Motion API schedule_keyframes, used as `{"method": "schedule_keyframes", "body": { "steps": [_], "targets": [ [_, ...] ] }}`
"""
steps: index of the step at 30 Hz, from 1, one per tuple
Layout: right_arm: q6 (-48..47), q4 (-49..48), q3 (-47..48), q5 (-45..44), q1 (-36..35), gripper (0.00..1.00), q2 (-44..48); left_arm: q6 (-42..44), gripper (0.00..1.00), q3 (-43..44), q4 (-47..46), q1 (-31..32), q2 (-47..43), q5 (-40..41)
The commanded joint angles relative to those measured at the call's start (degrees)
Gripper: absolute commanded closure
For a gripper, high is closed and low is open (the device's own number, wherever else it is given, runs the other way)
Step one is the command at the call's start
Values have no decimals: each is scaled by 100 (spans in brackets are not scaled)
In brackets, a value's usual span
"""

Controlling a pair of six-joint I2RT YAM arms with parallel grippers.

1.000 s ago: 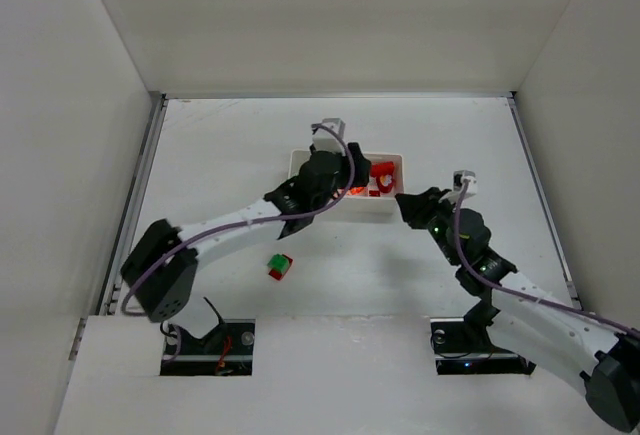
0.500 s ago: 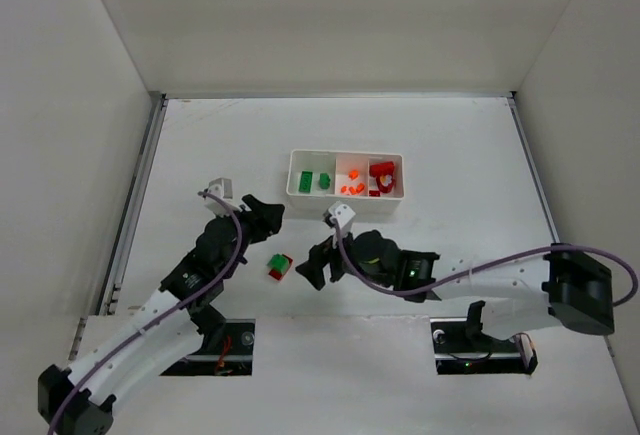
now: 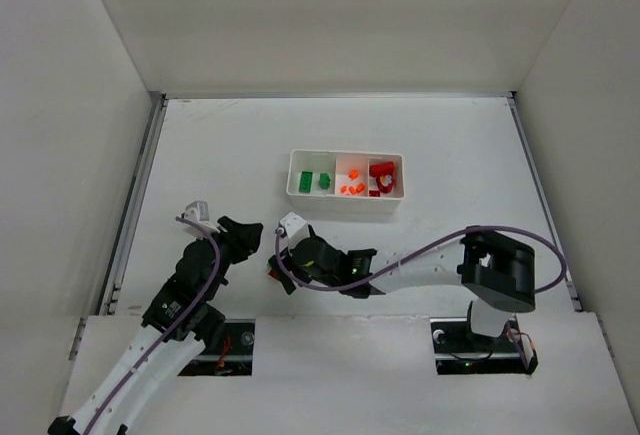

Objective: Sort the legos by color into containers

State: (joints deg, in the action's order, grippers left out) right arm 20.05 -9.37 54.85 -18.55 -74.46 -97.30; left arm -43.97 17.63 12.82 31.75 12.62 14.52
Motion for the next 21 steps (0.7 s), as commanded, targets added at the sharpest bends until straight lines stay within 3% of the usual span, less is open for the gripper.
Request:
{"method": "schedule_keyframes", "body": {
  "steps": [1,8,15,21],
  "targets": [
    [-133,-100,456,-176,-3,19,-192,-499,58,-93,520,-24,-111,33],
    [-344,-118,667,114,59,22,-597,-508,64,-128,485,-103,29,86],
    [-502,-241,615,88,181,38,-782,-491,64,-137,380,-288,310,68],
    [-599,-443,623,123,208,41,-835,-446,64,-172,160,-323,557,42]
  ]
}}
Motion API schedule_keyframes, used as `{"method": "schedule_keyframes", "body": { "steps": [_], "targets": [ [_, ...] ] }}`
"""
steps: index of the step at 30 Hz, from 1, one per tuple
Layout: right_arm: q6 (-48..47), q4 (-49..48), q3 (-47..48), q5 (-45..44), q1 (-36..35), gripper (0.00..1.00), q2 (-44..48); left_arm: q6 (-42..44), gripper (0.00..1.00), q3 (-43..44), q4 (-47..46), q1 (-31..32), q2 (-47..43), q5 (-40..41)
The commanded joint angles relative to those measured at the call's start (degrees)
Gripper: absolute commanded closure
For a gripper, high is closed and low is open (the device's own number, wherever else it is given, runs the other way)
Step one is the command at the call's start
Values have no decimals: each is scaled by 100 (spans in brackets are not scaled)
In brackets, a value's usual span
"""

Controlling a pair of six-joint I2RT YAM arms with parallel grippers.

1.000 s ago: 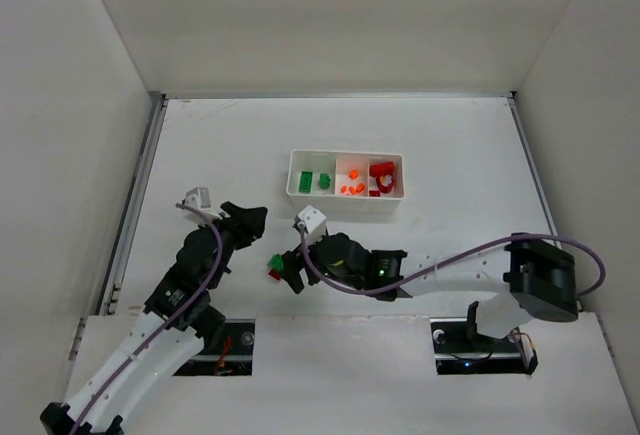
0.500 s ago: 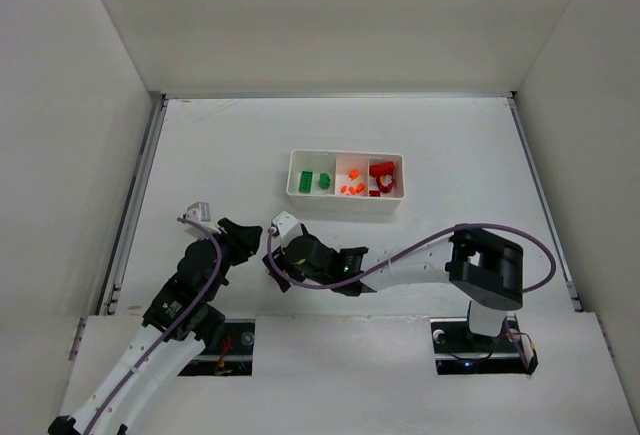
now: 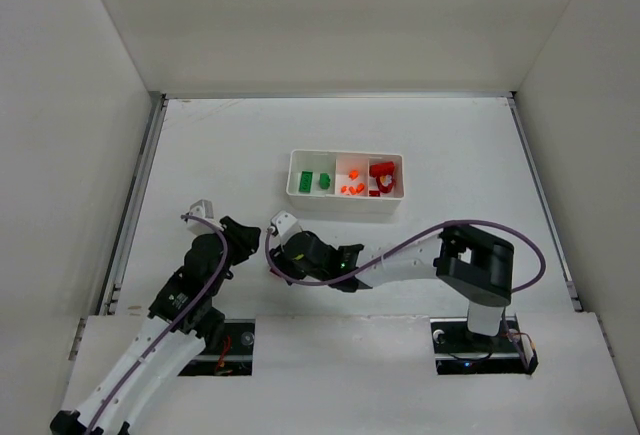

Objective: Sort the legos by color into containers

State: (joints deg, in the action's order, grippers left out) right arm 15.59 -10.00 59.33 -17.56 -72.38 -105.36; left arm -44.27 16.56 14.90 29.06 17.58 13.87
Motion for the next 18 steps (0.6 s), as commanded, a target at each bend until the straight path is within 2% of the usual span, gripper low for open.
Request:
{"method": "schedule_keyframes", "body": {
  "steps": [1,6,8,12,18],
  "targets": [
    [-162,-380,193,42,0,42,-54,-416,64,-82,-66,-54,78,107],
    [-162,-389,316,139,9,45,-265,-389,64,-161,-66,-71,52,90],
    [-171,-389,368,148,0,51,-309,-389,64,-170,-66,-98,61,90],
    [-127,-415,395,60,-8,69,-275,-345,64,-170,-57,-116,44,64],
    [145,-591,-61,-247,140,78,506,-363,64,-21,-135,-81,26,-173]
  ]
}}
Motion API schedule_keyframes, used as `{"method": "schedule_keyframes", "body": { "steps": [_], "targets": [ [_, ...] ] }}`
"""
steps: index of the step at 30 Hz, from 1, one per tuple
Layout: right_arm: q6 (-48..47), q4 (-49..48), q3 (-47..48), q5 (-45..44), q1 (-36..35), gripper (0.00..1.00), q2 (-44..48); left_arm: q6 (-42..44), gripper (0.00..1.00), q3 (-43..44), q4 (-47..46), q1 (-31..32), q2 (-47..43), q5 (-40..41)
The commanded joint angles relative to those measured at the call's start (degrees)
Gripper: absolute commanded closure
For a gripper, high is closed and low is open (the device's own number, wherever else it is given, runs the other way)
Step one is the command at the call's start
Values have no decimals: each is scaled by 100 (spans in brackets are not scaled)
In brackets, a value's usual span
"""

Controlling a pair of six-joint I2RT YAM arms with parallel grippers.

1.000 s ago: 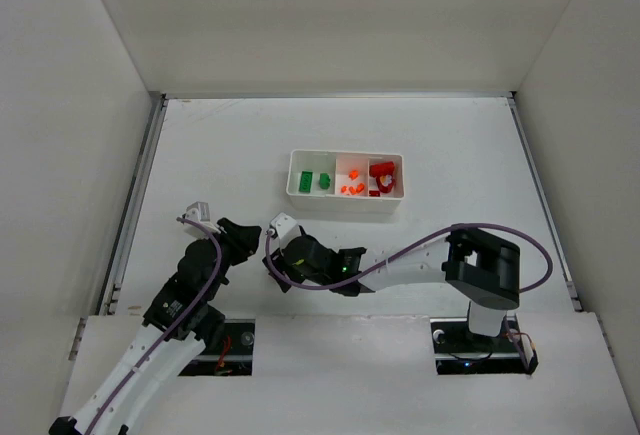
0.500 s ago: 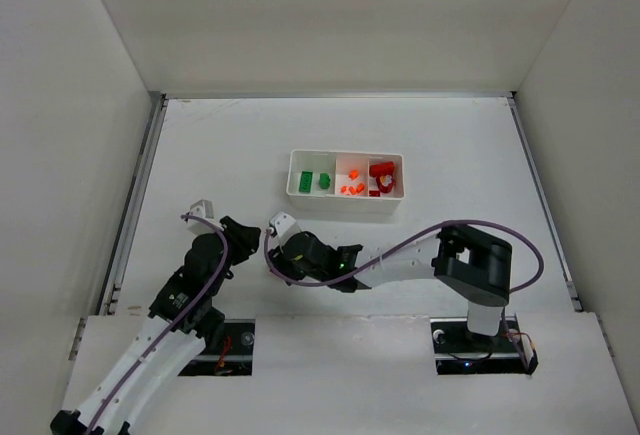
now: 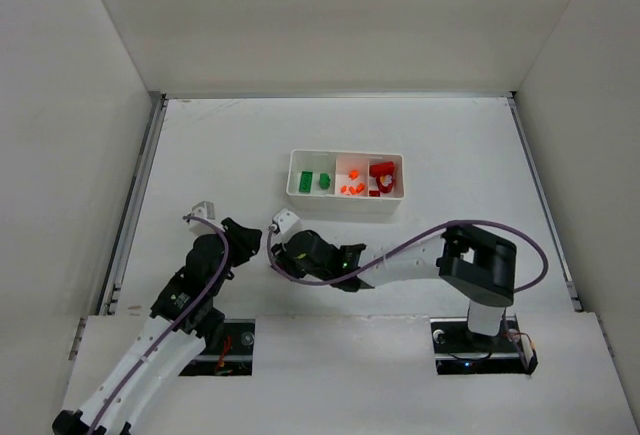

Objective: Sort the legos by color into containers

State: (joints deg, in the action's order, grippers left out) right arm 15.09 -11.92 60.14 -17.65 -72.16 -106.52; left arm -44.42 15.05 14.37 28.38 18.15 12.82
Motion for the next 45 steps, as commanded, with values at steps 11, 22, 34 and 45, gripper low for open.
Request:
{"method": "schedule_keyframes", "body": {
  "steps": [11,22,34,45],
  "targets": [
    [1154,-627,-1689,-10,1279,80,2793,-532,63,648,-2323,1357,1742,-246],
    [1751,-1136,-2410,770,2324,79,3445,-453,51,1035,-4056,2369,3510,291],
    [2569,-1576,-2727,2275,3160,79,3506,-277,48,1176,-4988,2519,4372,476],
    [2604,-1787,-2911,2196,3134,78,3735,-629,55,1360,-5129,2448,4847,502]
  ]
}}
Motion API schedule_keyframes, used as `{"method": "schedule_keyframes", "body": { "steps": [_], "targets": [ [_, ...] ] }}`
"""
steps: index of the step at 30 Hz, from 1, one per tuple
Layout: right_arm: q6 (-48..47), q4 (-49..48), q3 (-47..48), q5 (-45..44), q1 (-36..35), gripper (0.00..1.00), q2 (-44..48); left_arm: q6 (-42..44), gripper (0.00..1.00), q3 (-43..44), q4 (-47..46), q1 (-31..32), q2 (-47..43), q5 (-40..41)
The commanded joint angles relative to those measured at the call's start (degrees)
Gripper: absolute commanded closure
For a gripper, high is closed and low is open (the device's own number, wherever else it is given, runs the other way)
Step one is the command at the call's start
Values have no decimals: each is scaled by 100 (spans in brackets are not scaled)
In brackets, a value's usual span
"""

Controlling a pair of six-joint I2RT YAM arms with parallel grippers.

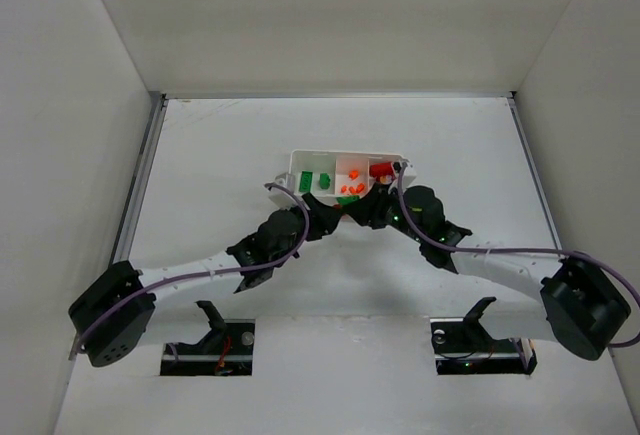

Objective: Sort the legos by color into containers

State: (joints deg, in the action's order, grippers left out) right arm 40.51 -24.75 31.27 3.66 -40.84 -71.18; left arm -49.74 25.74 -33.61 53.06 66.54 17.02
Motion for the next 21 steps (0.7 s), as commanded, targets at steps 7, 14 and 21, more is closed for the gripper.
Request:
{"method": "schedule_keyframes", "body": {
  "steps": [7,14,21],
  "targets": [
    [194,-715,-112,179,2,78,245,-142,61,353,-375,-11,34,232],
    [694,-1277,-252,626,2,78,210,-308,73,380,-603,77,175,372],
    [1134,-1760,-428,961,212,78,192,-274,82,388,-665,156,78,487]
  ]
}}
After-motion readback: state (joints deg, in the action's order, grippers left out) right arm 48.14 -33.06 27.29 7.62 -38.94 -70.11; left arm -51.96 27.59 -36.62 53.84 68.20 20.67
